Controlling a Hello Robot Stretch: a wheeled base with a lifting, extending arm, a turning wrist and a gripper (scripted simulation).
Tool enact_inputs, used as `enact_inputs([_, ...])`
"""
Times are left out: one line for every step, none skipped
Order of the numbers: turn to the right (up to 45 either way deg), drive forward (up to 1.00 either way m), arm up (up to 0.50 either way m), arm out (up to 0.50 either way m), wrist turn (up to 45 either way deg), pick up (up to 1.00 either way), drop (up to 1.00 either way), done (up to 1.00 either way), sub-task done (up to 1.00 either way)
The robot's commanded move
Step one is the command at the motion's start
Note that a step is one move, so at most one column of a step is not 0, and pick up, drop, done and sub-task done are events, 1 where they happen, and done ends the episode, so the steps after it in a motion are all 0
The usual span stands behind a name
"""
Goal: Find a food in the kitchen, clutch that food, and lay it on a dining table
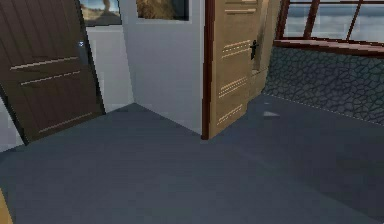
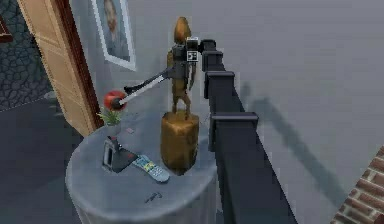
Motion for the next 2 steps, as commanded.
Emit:
enact_inputs([0.0,0.0,0.0,0.0,36.0,0.0,0.0,0.0,0.0])
enact_inputs([0.0,0.0,-0.3,0.0,0.0,0.0,0.0,0.0,0.0])
